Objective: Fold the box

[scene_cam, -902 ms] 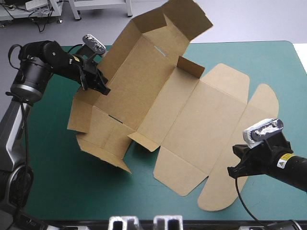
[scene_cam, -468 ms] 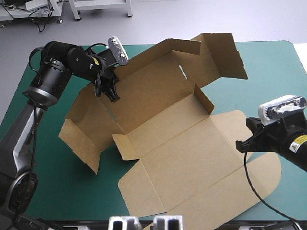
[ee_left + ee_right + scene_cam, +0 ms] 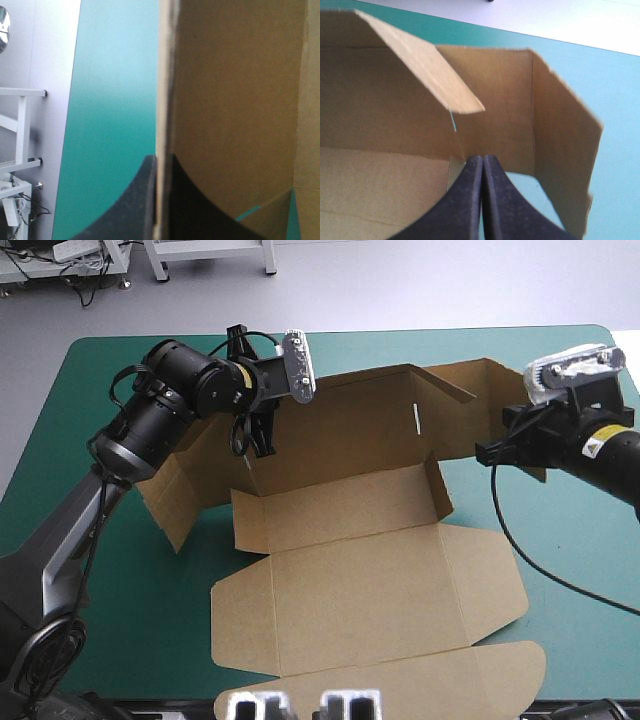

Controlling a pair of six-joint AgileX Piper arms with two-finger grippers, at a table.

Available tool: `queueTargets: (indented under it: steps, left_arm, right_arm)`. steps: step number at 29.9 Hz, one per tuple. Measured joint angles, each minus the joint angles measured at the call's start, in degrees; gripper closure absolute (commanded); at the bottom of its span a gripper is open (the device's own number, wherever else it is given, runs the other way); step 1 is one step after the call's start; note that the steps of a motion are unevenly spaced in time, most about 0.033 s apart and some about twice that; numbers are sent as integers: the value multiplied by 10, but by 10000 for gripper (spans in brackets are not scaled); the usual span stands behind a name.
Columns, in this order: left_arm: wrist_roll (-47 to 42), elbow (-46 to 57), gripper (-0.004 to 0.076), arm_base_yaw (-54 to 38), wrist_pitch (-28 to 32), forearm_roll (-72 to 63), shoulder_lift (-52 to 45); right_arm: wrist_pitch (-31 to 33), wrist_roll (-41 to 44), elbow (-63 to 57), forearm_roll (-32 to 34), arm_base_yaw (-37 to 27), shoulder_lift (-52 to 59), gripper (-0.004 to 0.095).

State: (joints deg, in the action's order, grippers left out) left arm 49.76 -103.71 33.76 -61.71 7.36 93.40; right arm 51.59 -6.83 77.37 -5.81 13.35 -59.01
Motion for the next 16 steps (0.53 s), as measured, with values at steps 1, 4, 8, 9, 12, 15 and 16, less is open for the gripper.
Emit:
queueTargets:
  steps: [1,4,8,9,12,15,16]
  left_arm:
    - [0,0,731,3,2,5,0]
    - [0,3,734,5,8,17,0]
    - [-11,23,734,6,11,47,0]
    - [-18,32,734,8,13,59,0]
    - [-39,58,734,21,21,99,0]
    - [-71,71,734,48,31,147,0]
    - [-88,73,734,59,32,168,0]
  right_arm:
    - [2,0,14,0,0,-8,928]
    - [9,0,47,0,0,-34,928]
    - [10,0,72,0,0,-58,928]
    - [11,0,76,0,0,-64,928]
    - [12,0,85,0,0,-82,928]
    - [12,0,94,0,0,-103,928]
    - [13,0,99,0,0,-111,928]
